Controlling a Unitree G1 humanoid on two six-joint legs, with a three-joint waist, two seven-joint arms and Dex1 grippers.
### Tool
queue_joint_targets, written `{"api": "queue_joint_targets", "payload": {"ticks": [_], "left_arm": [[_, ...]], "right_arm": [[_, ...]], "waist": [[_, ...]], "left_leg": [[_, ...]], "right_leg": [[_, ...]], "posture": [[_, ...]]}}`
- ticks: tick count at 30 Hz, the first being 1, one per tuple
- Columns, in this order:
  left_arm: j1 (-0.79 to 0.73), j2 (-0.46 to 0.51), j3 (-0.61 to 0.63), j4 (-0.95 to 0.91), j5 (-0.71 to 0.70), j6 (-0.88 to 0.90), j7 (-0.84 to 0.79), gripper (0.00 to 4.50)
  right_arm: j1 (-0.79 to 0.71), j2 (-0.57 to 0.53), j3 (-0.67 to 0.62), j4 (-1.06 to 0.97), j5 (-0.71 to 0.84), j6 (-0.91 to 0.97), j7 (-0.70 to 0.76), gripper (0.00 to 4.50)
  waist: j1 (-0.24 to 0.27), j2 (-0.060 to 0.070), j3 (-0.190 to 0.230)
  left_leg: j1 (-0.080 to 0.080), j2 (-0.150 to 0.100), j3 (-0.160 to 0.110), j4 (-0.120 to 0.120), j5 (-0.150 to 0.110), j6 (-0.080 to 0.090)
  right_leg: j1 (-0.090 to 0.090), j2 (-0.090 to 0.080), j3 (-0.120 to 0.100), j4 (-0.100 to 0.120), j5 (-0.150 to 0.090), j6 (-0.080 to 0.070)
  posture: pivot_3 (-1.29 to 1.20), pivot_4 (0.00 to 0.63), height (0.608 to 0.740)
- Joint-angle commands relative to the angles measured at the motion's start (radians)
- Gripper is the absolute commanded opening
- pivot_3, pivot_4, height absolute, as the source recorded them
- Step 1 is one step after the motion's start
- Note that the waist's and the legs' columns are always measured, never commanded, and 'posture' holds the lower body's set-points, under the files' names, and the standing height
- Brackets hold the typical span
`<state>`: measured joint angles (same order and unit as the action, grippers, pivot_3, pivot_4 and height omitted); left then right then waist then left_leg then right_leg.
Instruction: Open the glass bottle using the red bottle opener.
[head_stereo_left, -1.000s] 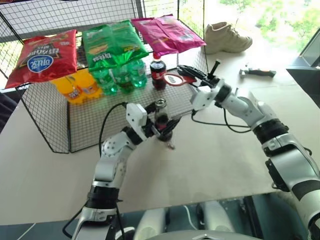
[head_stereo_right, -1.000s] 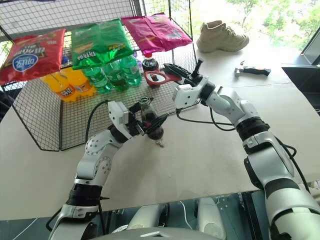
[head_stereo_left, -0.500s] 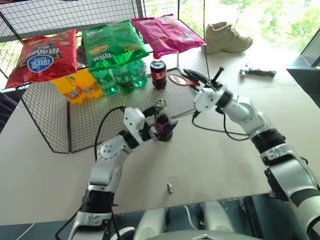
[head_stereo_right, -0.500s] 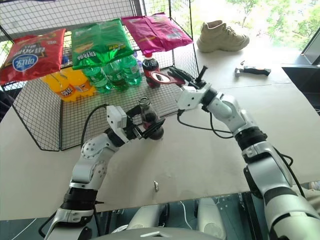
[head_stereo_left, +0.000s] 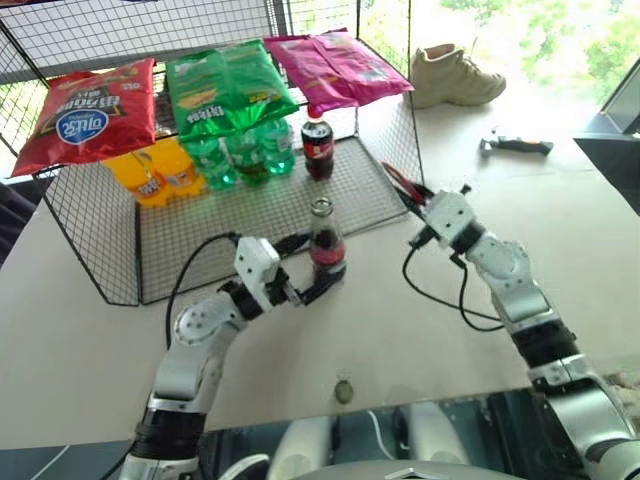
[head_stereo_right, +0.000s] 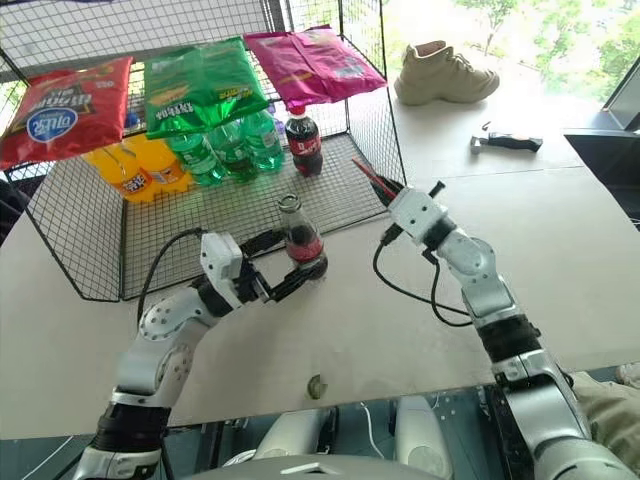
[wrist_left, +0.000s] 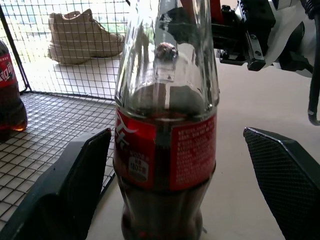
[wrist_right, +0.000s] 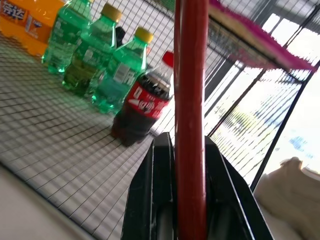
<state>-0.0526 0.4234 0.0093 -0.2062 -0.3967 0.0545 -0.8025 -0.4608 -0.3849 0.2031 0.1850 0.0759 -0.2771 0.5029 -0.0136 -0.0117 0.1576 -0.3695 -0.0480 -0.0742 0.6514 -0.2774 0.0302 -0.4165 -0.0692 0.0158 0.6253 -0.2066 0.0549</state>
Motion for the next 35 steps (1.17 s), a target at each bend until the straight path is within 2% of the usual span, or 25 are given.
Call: {"api": "queue_joint_targets", "payload": {"ticks": [1,9,10,12,18,24,30,35], "left_arm": [[0.058,0.031,0.047,-0.071,-0.025,-0.005,-0.006,4.39],[0.256,0.063,0.105,-0.169,-0.047,0.0,0.003,4.39],[0.278,0.062,0.117,-0.175,-0.053,0.003,0.011,4.5],[0.315,0.063,0.141,-0.173,-0.054,0.01,0.029,4.5],[0.375,0.071,0.194,-0.166,-0.054,0.017,0.044,4.5],[0.433,0.101,0.26,-0.142,-0.038,0.02,0.048,4.5],[0.503,0.153,0.319,-0.074,-0.008,0.012,0.024,4.5],[0.537,0.168,0.352,-0.047,-0.009,0.006,0.004,4.5]], "right_arm": [[0.098,-0.022,-0.037,-0.189,0.176,0.245,0.098,0.0],[0.281,-0.058,-0.14,-0.413,0.381,0.674,0.075,0.0],[0.291,-0.072,-0.156,-0.422,0.393,0.705,0.078,0.83],[0.309,-0.102,-0.186,-0.434,0.419,0.76,0.093,1.58],[0.353,-0.183,-0.261,-0.44,0.468,0.826,0.16,4.45],[0.441,-0.276,-0.352,-0.4,0.458,0.719,0.297,4.45],[0.514,-0.341,-0.438,-0.264,0.386,0.438,0.468,4.45],[0.523,-0.378,-0.494,-0.119,0.395,0.307,0.591,4.45]], "waist": [[0.0,0.0,0.0],[0.002,0.001,0.001],[0.003,0.001,0.001],[0.004,0.001,0.001],[0.006,0.001,0.001],[0.006,0.0,0.001],[0.005,0.0,0.001],[0.005,0.0,0.002]], "left_leg": [[0.0,0.0,0.0,0.0,-0.001,0.001],[0.0,0.001,0.0,0.0,-0.002,0.003],[0.0,0.001,0.0,0.0,-0.002,0.003],[0.0,0.0,0.0,0.0,-0.002,0.003],[0.0,0.0,-0.001,0.001,-0.002,0.003],[0.0,0.0,0.0,0.001,-0.002,0.003],[0.001,0.001,0.0,0.001,-0.002,0.003],[0.002,0.001,0.001,0.002,-0.002,0.003]], "right_leg": [[0.0,0.0,0.0,0.0,0.0,0.0],[0.0,-0.002,0.0,0.0,0.0,0.0],[0.0,-0.002,0.0,0.0,0.0,0.0],[0.001,-0.002,-0.001,0.0,0.0,0.0],[0.002,-0.001,-0.003,-0.001,0.0,0.001],[0.002,-0.001,-0.003,-0.001,-0.001,0.001],[0.003,-0.001,-0.003,-0.002,-0.001,0.001],[0.004,-0.001,-0.003,-0.002,-0.001,0.001]], "posture": [[0.0,0.15,0.74],[0.0,0.15,0.74],[0.0,0.15,0.74],[0.0,0.15,0.74],[0.0,0.15,0.74],[0.0,0.15,0.74],[0.0,0.15,0.74],[0.0,0.15,0.74]]}}
